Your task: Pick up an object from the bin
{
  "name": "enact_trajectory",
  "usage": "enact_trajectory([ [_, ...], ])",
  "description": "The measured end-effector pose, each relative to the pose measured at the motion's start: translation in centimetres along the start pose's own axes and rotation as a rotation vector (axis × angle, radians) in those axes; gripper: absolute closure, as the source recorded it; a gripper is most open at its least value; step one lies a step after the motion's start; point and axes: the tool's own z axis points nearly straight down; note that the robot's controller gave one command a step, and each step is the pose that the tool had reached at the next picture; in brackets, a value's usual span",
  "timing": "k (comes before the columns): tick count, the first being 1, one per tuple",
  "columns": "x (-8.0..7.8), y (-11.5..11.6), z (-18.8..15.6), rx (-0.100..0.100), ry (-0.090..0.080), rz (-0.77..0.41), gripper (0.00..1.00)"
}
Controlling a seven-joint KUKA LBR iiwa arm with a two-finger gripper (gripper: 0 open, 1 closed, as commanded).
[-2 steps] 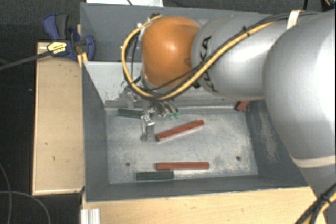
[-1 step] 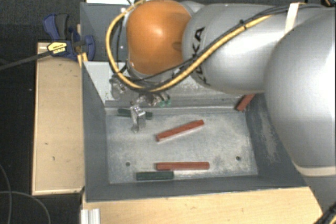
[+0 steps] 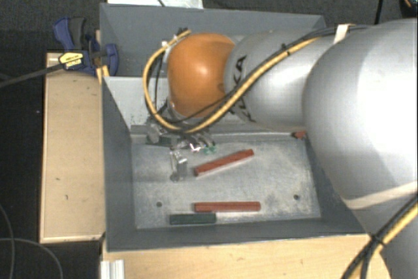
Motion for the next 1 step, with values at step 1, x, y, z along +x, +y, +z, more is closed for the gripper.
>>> enact_trajectory([
  [1, 3.33, -6.01, 3.48, 0.001, -0.003, 0.019, 0.0],
])
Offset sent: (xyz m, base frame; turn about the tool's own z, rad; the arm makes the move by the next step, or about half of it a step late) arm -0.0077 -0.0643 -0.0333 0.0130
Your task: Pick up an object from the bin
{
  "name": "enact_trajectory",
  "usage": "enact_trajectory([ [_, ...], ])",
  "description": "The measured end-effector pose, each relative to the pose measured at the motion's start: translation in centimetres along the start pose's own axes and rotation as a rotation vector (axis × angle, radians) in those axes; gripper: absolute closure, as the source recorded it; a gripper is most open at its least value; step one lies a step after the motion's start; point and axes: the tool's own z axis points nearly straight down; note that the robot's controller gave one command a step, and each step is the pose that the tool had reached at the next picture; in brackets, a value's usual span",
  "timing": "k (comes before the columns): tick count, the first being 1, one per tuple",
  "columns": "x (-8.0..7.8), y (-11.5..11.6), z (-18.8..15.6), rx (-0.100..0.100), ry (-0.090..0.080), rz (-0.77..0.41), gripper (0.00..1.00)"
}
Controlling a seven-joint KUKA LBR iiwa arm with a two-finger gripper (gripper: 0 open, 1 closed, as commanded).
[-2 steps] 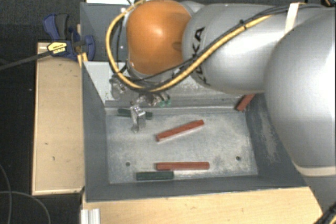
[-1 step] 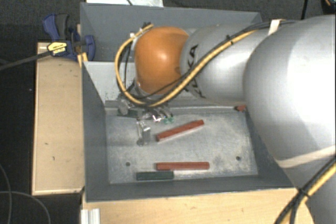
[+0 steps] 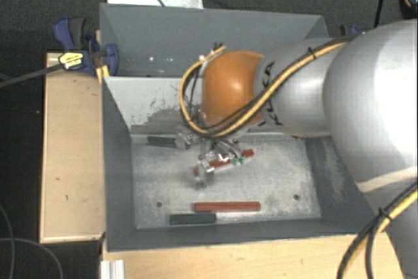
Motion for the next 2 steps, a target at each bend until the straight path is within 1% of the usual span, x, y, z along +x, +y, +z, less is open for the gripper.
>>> enact_trajectory([
  [1, 8.05, -7.27, -0.16, 0.002, -0.002, -0.001, 0.0],
  [2, 7.8, -6.8, -0.17, -0.001, -0.005, -0.004, 1.0],
])
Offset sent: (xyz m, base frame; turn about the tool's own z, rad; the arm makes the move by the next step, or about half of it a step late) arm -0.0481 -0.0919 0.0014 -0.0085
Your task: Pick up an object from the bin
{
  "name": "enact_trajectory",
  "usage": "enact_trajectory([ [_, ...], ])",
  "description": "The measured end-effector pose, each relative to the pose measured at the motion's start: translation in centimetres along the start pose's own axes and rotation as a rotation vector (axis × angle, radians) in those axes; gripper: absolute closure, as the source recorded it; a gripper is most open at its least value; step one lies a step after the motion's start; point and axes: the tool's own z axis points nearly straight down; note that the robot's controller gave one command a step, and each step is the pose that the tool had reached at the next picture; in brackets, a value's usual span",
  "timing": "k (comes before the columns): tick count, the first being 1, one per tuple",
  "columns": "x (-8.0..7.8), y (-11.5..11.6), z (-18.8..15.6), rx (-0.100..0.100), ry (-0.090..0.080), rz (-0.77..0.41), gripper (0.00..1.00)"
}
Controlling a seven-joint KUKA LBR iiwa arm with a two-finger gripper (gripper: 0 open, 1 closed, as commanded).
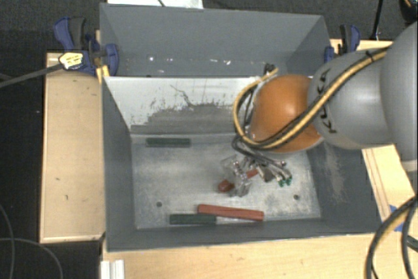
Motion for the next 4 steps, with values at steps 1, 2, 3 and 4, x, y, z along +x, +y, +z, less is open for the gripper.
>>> enact_trajectory([
  [1, 1.7, -0.8, -13.2, 0.003, -0.007, -0.011, 1.0],
  [2, -2.5, -2.9, -12.6, 0.002, -0.003, -0.246, 1.0],
  [3, -1.2, -6.0, -20.9, 0.005, -0.005, -0.546, 1.0],
  [4, -0.7, 1.7, -14.1, -0.008, 0.005, -0.588, 1.0],
])
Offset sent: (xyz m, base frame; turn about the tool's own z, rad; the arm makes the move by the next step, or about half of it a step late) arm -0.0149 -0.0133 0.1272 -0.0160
